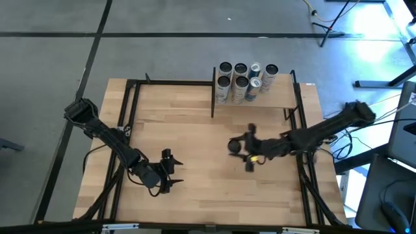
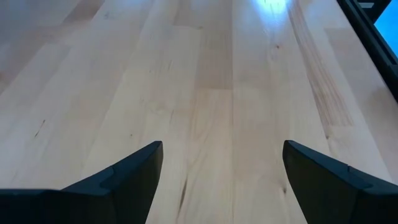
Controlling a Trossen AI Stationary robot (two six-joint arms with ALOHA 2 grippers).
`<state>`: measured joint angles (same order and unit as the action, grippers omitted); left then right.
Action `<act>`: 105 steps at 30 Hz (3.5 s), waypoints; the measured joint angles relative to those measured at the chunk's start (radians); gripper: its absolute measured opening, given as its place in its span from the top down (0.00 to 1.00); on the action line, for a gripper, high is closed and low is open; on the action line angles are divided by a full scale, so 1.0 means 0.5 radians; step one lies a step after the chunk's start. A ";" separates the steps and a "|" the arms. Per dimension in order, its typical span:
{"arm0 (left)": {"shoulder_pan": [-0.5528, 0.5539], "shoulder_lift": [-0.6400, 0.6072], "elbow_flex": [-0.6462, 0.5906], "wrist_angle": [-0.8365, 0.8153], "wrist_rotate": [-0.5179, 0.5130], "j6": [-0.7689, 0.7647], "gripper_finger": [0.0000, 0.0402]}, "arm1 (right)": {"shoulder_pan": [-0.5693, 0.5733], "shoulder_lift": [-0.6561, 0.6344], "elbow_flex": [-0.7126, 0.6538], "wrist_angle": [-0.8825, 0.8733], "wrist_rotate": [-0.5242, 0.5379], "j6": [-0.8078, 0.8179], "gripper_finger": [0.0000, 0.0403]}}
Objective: Place canned beverage on shelf
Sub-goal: Put the white pink soda can aligned with the other white pink soda can on the shelf, then return to Home Position
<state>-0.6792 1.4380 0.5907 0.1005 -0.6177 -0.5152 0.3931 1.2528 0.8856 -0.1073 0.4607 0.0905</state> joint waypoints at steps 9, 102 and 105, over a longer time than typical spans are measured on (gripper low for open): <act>0.000 0.000 0.000 0.017 0.002 -0.015 0.22 | -0.025 -0.686 0.001 -0.659 0.235 0.011 0.45; 0.501 -0.578 -0.043 -0.153 0.206 0.617 0.59 | -0.910 -0.906 -0.370 -0.414 -0.968 -0.089 0.89; 0.609 -0.793 -0.208 -0.164 0.283 0.633 0.71 | -0.721 -0.907 -0.494 -0.252 -0.879 -0.085 0.98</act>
<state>-0.3749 1.0413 0.4867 0.0187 -0.4762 -0.1986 0.0326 0.7994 0.6386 -0.2332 0.0211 0.0481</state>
